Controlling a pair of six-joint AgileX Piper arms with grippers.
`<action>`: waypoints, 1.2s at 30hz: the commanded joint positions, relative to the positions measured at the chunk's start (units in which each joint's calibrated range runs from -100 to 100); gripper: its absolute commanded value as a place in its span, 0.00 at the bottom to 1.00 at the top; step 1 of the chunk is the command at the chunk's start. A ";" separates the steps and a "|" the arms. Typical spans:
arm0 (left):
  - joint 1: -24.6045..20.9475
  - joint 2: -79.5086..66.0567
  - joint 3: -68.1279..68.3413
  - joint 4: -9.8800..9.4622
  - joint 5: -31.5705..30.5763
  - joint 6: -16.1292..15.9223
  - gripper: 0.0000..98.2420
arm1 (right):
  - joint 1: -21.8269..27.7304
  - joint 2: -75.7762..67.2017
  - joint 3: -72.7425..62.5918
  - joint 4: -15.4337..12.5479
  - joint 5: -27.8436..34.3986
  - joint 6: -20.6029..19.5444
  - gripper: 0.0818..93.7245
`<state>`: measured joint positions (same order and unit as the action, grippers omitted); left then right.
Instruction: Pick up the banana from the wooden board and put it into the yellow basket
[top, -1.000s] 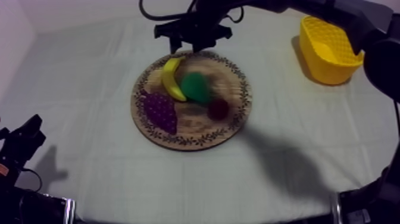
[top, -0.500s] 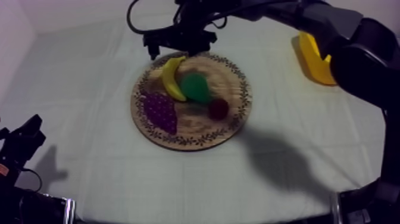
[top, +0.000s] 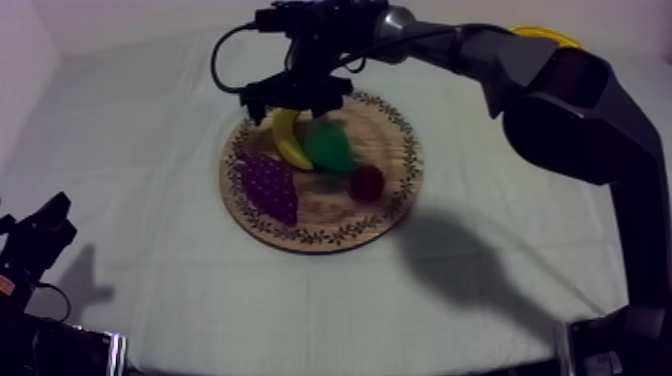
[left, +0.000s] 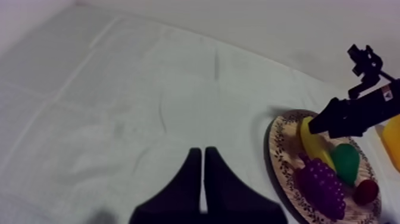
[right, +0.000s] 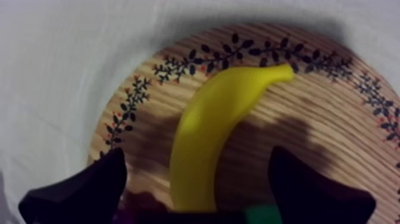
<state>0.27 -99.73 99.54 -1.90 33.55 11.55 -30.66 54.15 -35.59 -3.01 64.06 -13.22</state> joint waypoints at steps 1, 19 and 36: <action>-0.02 -0.01 0.01 -0.02 0.00 0.00 0.00 | -0.13 1.05 -0.52 0.25 0.25 0.06 0.69; -0.02 -0.01 0.01 -0.02 0.00 0.00 0.00 | -0.05 4.10 -1.61 0.53 -0.50 1.60 0.11; -0.02 -0.01 0.01 -0.02 0.00 0.00 0.00 | 0.37 -8.22 7.15 0.56 -0.86 1.76 0.06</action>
<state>0.27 -99.73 99.54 -1.90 33.53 11.55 -30.42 48.93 -30.33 -2.54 63.57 -11.49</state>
